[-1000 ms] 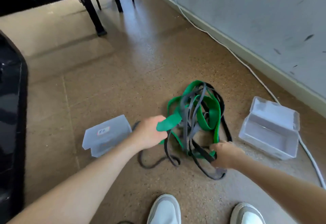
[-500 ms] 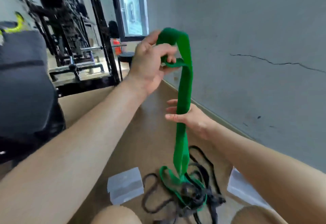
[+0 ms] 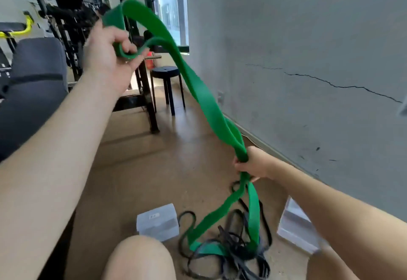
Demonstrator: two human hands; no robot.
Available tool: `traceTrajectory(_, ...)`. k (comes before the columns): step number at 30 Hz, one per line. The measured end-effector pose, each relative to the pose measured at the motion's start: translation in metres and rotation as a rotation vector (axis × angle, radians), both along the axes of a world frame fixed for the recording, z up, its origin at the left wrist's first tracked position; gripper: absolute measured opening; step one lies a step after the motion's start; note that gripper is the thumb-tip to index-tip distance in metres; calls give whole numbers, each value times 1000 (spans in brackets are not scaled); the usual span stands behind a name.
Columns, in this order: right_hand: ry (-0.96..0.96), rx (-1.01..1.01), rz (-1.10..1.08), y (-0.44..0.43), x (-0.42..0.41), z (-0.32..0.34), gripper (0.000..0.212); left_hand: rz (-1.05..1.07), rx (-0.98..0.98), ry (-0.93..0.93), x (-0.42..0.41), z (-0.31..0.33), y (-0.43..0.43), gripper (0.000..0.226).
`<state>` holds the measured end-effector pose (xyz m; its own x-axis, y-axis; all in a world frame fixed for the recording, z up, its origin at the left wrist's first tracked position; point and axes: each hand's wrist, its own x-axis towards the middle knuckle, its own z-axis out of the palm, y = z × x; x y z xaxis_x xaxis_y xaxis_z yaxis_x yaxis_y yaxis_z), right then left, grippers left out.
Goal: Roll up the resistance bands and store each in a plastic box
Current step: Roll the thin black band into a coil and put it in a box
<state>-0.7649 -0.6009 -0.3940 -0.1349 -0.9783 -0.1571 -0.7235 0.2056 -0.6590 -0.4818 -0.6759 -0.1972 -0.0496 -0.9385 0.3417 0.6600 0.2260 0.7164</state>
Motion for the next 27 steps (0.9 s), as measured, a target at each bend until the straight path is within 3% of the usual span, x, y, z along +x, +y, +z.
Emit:
traceTrajectory(2, -72, -58, -69, -1, -6, 34, 4, 146, 174, -296, 19, -44, -14, 33)
traceTrajectory(5, -147, -209, -131, -7, 0, 93, 10, 178, 441, -865, 33, -121, -23, 13)
traceTrajectory(7, -110, -262, -96, -13, 15, 126, 16, 177, 476, -1279, 34, -161, -18, 36)
traceTrajectory(8, -87, -255, -61, -16, 25, 140, 18, 246, 408, -1378, 31, -173, -13, 53)
traceTrajectory(9, -82, -240, -30, -18, 35, 151, 19, 349, 283, -1360, 24, -176, -4, 62)
traceTrajectory(11, -119, -237, 7, -24, 56, 170, 25, 453, -31, -1155, 4, -169, 19, 53)
traceTrajectory(13, -180, -275, 29, -29, 77, 185, 32, 207, -262, -1020, -23, -155, 40, 43)
traceTrajectory(15, -251, -324, 34, -33, 94, 197, 33, -67, -335, -1091, -48, -155, 45, 58)
traceTrajectory(17, -341, -384, -11, -35, 103, 207, 32, -86, -314, -1106, -67, -170, 39, 62)
traceTrajectory(20, -444, -484, -106, -38, 91, 213, 29, -107, -71, -942, -71, -192, 28, 31)
traceTrajectory(23, -543, -527, -267, -42, 61, 205, 32, -232, -36, -1108, -57, -214, 22, 9)
traceTrajectory(25, -605, -500, -338, -43, 46, 187, 30, -227, -35, -1205, -50, -221, 23, 12)
traceTrajectory(27, -640, -446, -389, -46, 40, 168, 25, -293, -1, -1153, -48, -224, 26, 17)
